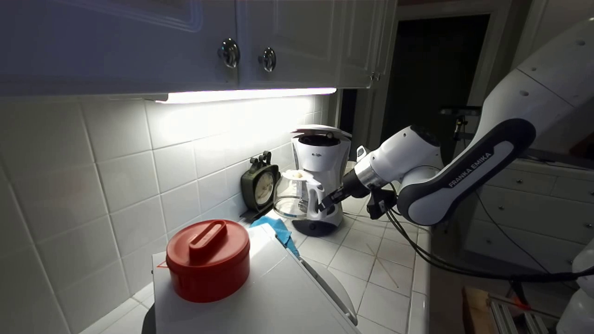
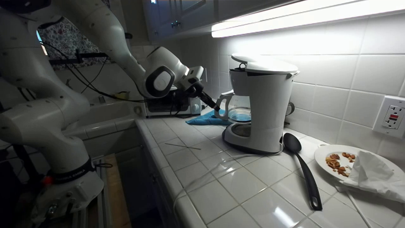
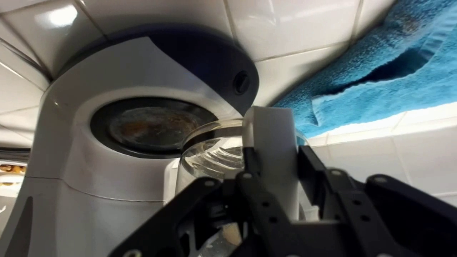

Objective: Move the clear cup from the coffee maker to the counter

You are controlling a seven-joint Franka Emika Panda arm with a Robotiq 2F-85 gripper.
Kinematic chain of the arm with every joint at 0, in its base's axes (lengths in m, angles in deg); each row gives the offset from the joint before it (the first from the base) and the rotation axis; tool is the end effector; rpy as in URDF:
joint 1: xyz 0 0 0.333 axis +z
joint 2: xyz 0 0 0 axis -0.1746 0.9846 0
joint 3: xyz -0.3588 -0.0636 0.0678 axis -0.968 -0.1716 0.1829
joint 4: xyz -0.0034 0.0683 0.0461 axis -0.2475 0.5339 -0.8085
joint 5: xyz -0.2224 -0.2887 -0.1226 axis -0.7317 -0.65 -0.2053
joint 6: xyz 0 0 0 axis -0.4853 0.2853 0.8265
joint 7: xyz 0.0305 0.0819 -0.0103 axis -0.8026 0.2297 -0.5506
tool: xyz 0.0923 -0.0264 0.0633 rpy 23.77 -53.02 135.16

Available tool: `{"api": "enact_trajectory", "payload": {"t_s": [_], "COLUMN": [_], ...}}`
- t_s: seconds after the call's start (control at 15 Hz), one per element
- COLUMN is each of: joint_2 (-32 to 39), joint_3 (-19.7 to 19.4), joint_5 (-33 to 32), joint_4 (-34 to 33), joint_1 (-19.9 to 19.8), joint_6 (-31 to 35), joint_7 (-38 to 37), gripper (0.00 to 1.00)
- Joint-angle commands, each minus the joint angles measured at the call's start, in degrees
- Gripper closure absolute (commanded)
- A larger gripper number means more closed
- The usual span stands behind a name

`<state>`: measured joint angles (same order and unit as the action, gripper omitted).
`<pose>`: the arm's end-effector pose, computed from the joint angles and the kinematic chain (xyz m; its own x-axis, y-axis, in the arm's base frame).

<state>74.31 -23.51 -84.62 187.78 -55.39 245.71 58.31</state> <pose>0.4719 -0.0765 0.4237 0.6877 -0.2259 0.6900 -0.2656 -0.9628 -0.0505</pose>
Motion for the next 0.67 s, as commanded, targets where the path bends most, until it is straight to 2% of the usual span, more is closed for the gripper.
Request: {"api": "enact_trajectory", "payload": {"t_s": [0.0, 0.6], "joint_2": [1.3, 1.6], "joint_3": [-3.5, -9.5], "joint_5": [-1.0, -1.3], "joint_4": [-1.1, -1.0], "joint_1": [5.5, 17.5], "joint_6": [-1.1, -0.6], "joint_7": [-0.6, -0.1], "gripper": [0.91, 0.91]}}
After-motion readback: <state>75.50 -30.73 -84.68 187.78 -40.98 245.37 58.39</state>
